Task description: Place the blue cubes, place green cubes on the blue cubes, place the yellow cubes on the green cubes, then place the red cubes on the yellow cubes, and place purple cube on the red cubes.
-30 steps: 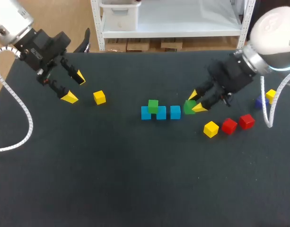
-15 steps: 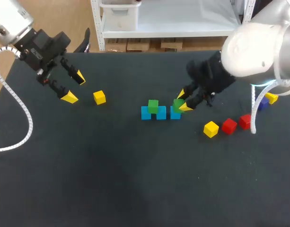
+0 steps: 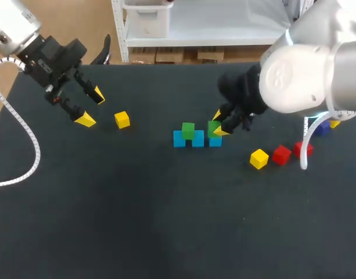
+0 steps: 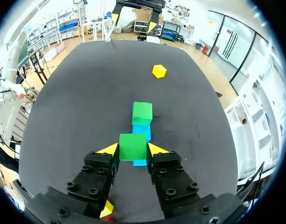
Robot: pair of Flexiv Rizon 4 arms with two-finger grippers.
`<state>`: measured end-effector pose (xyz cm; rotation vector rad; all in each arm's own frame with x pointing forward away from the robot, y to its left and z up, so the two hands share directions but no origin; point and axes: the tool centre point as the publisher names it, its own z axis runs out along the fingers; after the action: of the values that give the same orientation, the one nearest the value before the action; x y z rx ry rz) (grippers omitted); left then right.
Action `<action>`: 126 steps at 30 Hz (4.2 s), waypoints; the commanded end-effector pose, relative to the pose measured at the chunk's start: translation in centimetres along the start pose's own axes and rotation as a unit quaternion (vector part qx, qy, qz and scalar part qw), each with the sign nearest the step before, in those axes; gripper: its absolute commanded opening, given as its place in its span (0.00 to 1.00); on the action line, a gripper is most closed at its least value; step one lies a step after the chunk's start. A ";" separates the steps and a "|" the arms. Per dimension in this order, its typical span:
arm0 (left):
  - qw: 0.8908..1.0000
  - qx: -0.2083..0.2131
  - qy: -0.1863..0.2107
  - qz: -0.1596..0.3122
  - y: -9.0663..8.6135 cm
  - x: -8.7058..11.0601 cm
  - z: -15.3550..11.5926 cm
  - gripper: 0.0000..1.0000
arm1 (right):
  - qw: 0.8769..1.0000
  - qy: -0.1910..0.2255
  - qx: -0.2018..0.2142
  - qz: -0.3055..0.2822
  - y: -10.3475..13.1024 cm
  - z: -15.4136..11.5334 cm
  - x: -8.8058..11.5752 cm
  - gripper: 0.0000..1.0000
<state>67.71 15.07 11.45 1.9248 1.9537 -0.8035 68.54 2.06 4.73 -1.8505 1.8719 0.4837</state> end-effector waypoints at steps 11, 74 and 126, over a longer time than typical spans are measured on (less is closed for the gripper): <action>1.000 0.001 0.000 0.001 0.1 0.0 0.0 1.00 | 1.000 0.000 0.013 -0.004 -0.7 1.8 -0.9 0.00; 1.000 0.001 0.000 0.001 0.1 0.0 0.0 1.00 | 1.000 0.016 0.016 0.010 -1.4 2.2 -0.2 0.00; 1.000 0.001 0.000 0.001 0.1 0.0 0.0 1.00 | 1.000 0.013 0.006 0.012 -1.5 2.6 -0.2 0.00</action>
<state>67.71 15.07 11.45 1.9248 1.9536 -0.8035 70.07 3.58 2.78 -1.8349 1.9155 0.4482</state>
